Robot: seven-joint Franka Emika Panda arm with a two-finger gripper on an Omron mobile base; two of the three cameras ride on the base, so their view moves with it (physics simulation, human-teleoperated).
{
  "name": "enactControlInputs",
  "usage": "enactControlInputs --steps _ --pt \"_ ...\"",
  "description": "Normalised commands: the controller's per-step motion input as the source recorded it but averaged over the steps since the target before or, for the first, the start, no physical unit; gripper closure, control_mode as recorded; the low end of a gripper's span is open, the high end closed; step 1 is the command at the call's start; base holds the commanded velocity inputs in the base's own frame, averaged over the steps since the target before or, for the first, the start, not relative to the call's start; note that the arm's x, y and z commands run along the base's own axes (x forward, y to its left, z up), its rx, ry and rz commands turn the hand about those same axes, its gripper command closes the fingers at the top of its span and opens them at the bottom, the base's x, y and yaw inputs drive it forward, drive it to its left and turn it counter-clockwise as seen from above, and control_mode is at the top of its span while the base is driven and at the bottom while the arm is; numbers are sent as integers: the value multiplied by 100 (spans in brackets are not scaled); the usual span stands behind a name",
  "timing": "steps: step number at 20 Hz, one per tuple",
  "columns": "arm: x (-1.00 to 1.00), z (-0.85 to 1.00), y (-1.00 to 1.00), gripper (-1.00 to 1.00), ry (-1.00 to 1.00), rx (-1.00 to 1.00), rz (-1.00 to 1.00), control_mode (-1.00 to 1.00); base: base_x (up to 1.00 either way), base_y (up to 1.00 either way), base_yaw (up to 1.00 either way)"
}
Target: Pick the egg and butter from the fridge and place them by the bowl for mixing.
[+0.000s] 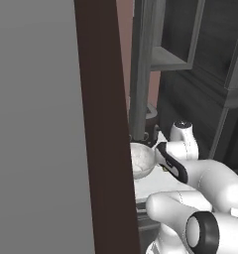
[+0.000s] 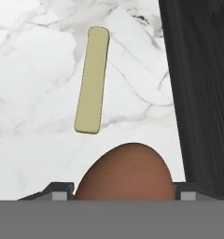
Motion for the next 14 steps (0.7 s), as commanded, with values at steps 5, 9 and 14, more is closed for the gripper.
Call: enactControlInputs --steps 5,9,14 --pt "29 -9 -2 -100 0 -2 -1 -100 0 0 0" --pt "9 -3 0 -100 -3 -1 -1 -100 0 0 0" --pt "-85 81 26 -100 -14 2 0 -100 0 0 0"
